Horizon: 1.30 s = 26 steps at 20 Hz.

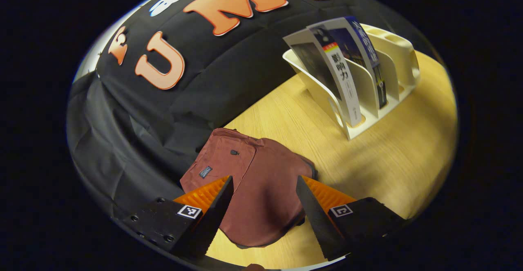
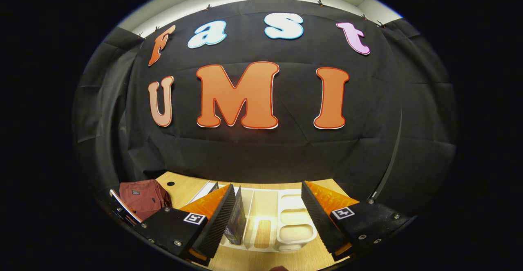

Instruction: Open the schoolbag, grab two books from the bookshelf and put them into the schoolbag.

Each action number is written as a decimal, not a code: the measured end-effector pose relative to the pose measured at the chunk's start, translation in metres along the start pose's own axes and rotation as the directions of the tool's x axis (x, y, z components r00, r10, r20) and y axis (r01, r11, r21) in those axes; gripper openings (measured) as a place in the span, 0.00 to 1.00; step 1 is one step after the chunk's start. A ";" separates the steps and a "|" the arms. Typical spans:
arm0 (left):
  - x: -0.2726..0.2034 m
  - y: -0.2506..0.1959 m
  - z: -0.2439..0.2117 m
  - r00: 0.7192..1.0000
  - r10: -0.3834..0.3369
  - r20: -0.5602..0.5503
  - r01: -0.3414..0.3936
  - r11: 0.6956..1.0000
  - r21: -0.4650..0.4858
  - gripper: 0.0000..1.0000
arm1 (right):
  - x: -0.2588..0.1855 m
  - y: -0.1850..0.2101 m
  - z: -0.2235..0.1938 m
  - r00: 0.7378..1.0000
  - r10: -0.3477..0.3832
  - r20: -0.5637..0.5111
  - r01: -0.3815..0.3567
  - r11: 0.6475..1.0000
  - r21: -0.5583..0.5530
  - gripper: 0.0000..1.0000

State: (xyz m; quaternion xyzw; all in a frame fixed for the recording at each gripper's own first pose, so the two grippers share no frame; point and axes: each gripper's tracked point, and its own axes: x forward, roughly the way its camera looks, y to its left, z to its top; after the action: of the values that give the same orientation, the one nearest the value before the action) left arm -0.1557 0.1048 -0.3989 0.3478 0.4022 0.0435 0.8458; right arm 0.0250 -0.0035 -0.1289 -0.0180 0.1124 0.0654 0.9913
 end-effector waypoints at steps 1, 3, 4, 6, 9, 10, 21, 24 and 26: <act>-0.004 -0.007 0.000 1.000 -0.011 0.010 0.011 0.999 0.038 0.98 | 0.000 0.000 -0.002 1.000 -0.002 -0.006 0.002 1.000 0.000 0.96; -0.006 -0.024 -0.011 1.000 -0.020 0.003 0.020 0.995 0.103 0.98 | 0.000 -0.001 -0.006 1.000 -0.006 -0.017 0.006 1.000 0.003 0.95; -0.008 -0.026 -0.018 1.000 -0.016 -0.008 0.017 0.992 0.129 0.98 | 0.001 0.001 -0.007 1.000 -0.005 -0.022 0.005 1.000 0.004 0.95; -0.004 -0.028 -0.029 0.999 0.013 -0.036 -0.007 0.984 0.176 0.98 | 0.001 0.001 -0.008 1.000 -0.002 -0.023 0.002 1.000 0.002 0.96; 0.008 -0.021 -0.043 0.995 0.072 -0.070 -0.055 0.974 0.218 0.98 | 0.001 0.005 -0.008 1.000 0.007 -0.020 -0.007 1.000 0.000 0.96; 0.009 -0.019 -0.047 0.994 0.088 -0.071 -0.070 0.972 0.223 0.98 | 0.001 0.006 -0.009 1.000 0.008 -0.019 -0.008 1.000 0.001 0.96; 0.030 0.025 -0.051 0.959 0.264 -0.105 -0.233 0.942 0.241 0.95 | 0.000 -0.007 -0.010 1.000 -0.006 -0.018 0.006 1.000 0.025 0.96; 0.040 0.032 -0.048 0.957 0.259 -0.129 -0.224 0.946 0.235 0.81 | -0.002 -0.008 -0.007 1.000 0.000 -0.007 0.000 1.000 0.013 0.96; 0.039 0.034 -0.043 0.966 0.220 -0.134 -0.191 0.961 0.198 0.64 | -0.003 -0.015 -0.008 1.000 -0.010 -0.006 0.010 1.000 0.003 0.96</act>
State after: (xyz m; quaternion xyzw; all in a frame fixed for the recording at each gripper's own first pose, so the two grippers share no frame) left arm -0.1531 0.1679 -0.4218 0.4598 0.4306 0.1211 0.7671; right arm 0.0221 -0.0188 -0.1362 -0.0171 0.1154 0.0601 0.9913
